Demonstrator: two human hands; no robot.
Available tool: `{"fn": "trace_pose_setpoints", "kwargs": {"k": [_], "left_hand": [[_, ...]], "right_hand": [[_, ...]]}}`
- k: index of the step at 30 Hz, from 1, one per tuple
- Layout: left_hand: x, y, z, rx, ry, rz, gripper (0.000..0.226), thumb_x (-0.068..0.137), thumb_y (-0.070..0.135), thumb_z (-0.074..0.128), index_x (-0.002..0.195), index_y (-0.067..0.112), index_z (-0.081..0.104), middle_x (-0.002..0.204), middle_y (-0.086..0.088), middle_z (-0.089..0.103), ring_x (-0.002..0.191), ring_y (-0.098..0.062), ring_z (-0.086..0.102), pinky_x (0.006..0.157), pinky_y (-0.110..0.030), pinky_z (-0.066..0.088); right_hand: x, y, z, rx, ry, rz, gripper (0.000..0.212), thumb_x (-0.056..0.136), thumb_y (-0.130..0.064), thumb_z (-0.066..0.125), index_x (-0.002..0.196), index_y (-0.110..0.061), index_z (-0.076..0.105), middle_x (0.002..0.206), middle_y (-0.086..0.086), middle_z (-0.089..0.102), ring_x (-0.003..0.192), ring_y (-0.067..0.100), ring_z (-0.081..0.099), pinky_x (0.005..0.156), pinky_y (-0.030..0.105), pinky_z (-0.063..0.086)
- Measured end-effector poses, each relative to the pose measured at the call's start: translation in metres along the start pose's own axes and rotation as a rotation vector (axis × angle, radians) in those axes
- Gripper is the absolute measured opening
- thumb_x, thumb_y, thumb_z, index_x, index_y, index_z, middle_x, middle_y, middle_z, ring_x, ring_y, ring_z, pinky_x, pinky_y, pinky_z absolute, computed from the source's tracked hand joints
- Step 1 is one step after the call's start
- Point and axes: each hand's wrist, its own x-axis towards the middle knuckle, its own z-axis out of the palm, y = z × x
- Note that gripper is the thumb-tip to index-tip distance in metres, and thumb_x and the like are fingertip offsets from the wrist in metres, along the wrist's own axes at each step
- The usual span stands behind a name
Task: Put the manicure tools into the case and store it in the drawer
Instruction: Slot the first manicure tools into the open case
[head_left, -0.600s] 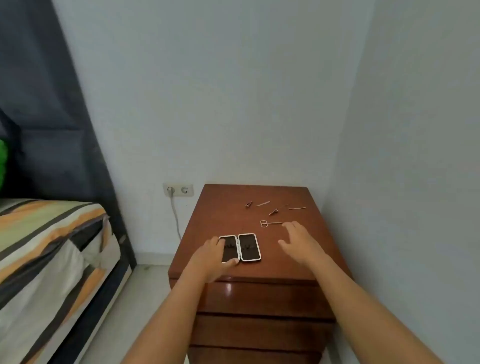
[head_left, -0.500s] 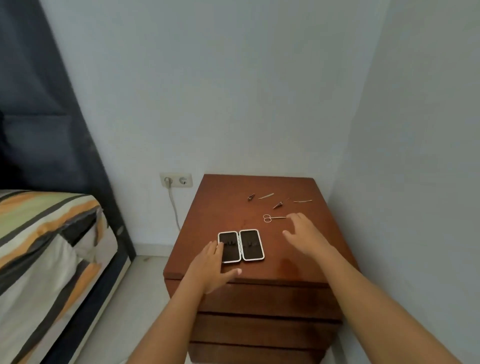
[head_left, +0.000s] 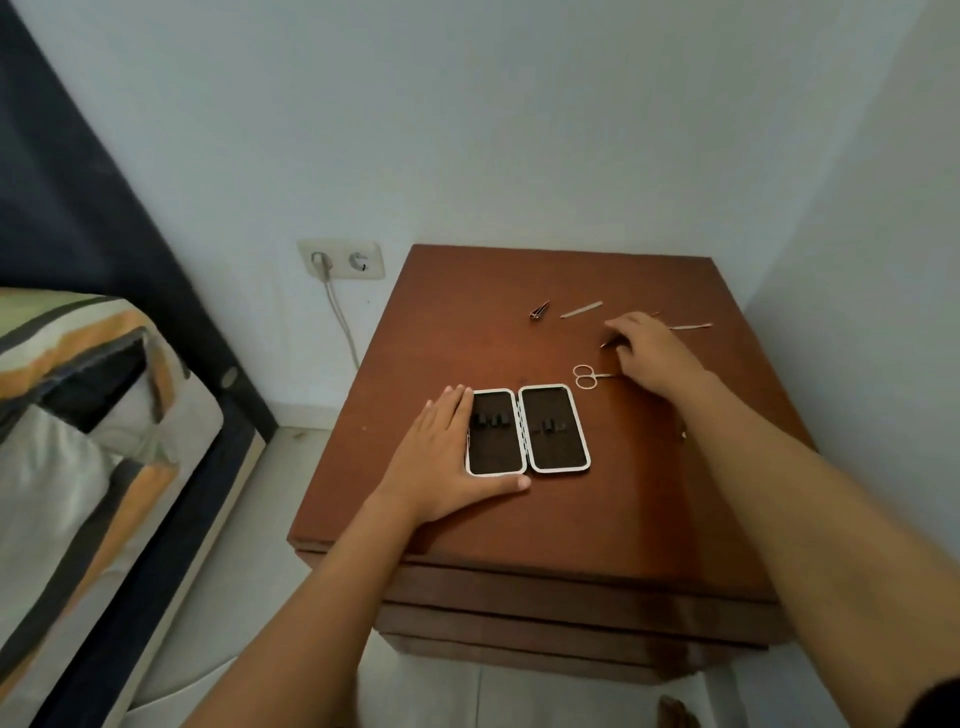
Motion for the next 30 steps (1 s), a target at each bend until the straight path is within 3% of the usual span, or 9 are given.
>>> {"fn": "trace_pose_setpoints", "kwargs": {"k": [5,8,11,16,18,21,25,28,30], "left_hand": [[0.000,0.003,0.002,0.005,0.023,-0.020,0.131,0.054,0.092,0.040,0.150,0.012,0.001,0.160,0.000,0.001,0.145,-0.011,-0.005,0.115,-0.026,-0.007],[-0.005,0.007,0.001,0.021,0.040,-0.069,0.128,0.057,0.090,0.042,0.150,0.013,-0.001,0.159,-0.002,-0.003,0.145,-0.013,-0.010,0.114,-0.028,-0.009],[-0.009,0.009,0.001,0.035,0.064,-0.095,0.126,0.058,0.090,0.040,0.151,0.014,0.001,0.159,-0.004,-0.004,0.145,-0.015,-0.011,0.114,-0.030,-0.010],[-0.008,0.007,0.003,0.034,0.079,-0.093,0.124,0.058,0.092,0.037,0.151,0.017,0.003,0.160,-0.003,-0.002,0.145,-0.015,-0.010,0.114,-0.030,-0.008],[-0.008,0.006,0.004,0.027,0.091,-0.093,0.124,0.057,0.093,0.036,0.151,0.018,0.004,0.160,-0.003,-0.002,0.145,-0.014,-0.009,0.115,-0.031,-0.006],[-0.007,0.006,0.005,0.025,0.100,-0.085,0.124,0.057,0.093,0.035,0.151,0.018,0.003,0.160,-0.003,-0.001,0.145,-0.014,-0.009,0.115,-0.031,-0.005],[-0.008,0.006,0.005,0.024,0.101,-0.090,0.123,0.058,0.092,0.037,0.151,0.018,0.003,0.160,-0.003,-0.001,0.145,-0.014,-0.009,0.115,-0.031,-0.006],[-0.007,0.007,0.004,0.023,0.089,-0.094,0.124,0.059,0.091,0.038,0.151,0.016,0.004,0.160,-0.004,-0.001,0.145,-0.014,-0.009,0.115,-0.031,-0.006],[-0.007,0.007,0.003,0.019,0.090,-0.094,0.124,0.059,0.091,0.038,0.151,0.016,0.003,0.160,-0.004,-0.001,0.145,-0.014,-0.009,0.114,-0.031,-0.007]], "right_hand": [[0.004,0.003,0.005,-0.117,0.106,-0.025,0.019,0.091,-0.012,0.051,0.103,-0.005,0.064,0.110,0.016,0.059,0.105,0.034,0.049,0.087,0.042,0.043],[-0.001,-0.008,0.007,-0.010,0.147,-0.040,0.019,0.091,-0.011,0.048,0.101,-0.003,0.062,0.106,0.018,0.057,0.100,0.035,0.052,0.085,0.040,0.044],[-0.009,-0.040,0.000,0.229,0.187,-0.093,0.017,0.090,-0.011,0.053,0.099,-0.004,0.067,0.099,0.009,0.061,0.088,0.019,0.053,0.078,0.025,0.038],[-0.019,-0.099,0.000,0.586,0.009,-0.116,0.010,0.076,-0.016,0.074,0.083,-0.014,0.069,0.079,-0.002,0.065,0.069,0.002,0.056,0.061,-0.001,0.041],[-0.019,-0.113,0.003,0.573,-0.076,-0.131,0.012,0.073,-0.021,0.077,0.080,-0.017,0.067,0.075,-0.005,0.063,0.070,0.002,0.057,0.063,0.005,0.044],[-0.016,-0.124,0.005,0.442,-0.243,-0.145,0.015,0.073,-0.023,0.078,0.079,-0.014,0.068,0.073,0.001,0.067,0.065,0.011,0.060,0.067,0.025,0.051],[-0.011,-0.128,0.005,0.308,-0.407,-0.163,0.017,0.075,-0.025,0.076,0.083,-0.010,0.071,0.068,-0.006,0.067,0.062,0.005,0.061,0.066,0.019,0.051],[-0.008,-0.129,0.006,0.260,-0.422,-0.181,0.014,0.075,-0.026,0.076,0.082,-0.014,0.073,0.072,-0.005,0.067,0.068,0.006,0.060,0.071,0.024,0.050],[-0.008,-0.131,0.009,0.247,-0.395,-0.207,0.011,0.075,-0.026,0.076,0.081,-0.017,0.074,0.072,-0.007,0.065,0.067,0.004,0.058,0.065,0.021,0.046]]}}
